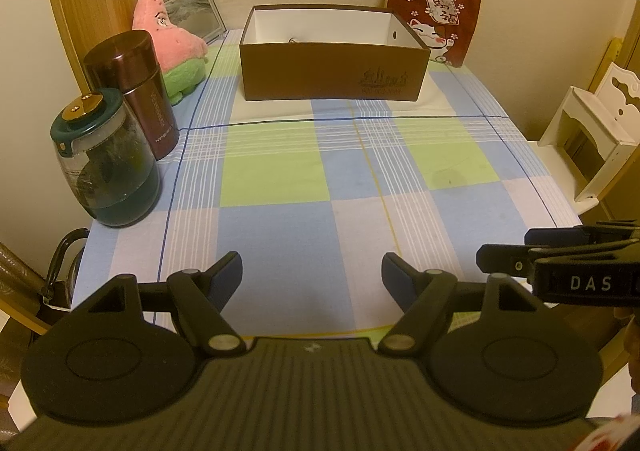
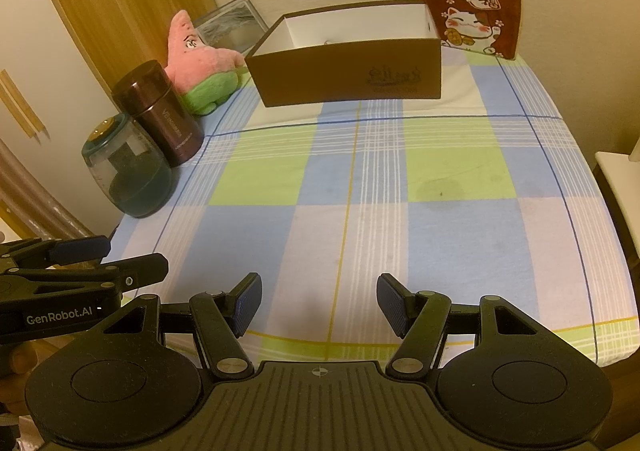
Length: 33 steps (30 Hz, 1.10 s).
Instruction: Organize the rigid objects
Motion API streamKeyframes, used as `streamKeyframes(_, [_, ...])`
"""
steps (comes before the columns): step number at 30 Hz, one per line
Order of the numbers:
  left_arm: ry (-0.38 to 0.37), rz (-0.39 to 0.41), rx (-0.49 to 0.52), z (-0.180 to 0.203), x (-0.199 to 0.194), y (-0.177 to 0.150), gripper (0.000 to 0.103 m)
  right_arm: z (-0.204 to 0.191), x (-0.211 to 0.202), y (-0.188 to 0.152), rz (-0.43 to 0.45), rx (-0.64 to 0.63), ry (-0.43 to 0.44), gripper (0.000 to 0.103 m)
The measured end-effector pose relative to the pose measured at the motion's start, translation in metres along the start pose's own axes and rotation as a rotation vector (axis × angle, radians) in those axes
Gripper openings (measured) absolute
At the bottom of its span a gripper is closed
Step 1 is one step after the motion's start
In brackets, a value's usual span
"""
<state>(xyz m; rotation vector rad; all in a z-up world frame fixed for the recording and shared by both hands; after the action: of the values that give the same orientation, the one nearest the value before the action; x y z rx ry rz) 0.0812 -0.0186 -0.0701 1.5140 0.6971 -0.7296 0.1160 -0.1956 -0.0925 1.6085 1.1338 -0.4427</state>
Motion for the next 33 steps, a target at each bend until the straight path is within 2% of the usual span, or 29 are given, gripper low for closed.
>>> streamKeyframes(33, [0.004, 0.005, 0.004, -0.0014, -0.0038, 0.0004, 0.075, -0.0017, -0.0008, -0.0011, 0.001, 0.0, 0.0, 0.064])
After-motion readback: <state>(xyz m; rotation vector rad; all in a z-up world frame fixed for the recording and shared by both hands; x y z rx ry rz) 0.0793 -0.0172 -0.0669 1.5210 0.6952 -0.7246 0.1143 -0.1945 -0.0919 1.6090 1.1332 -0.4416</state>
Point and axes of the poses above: each gripper's, at about its wrist camera, not at the fingertips, and x roughly the way its jaws point, z to its right, y to its top, the point moved 8 cm from there along x, roughly the way its jaws point, and after that the axes turned 5 degrees about x, right-handed, at the moved point
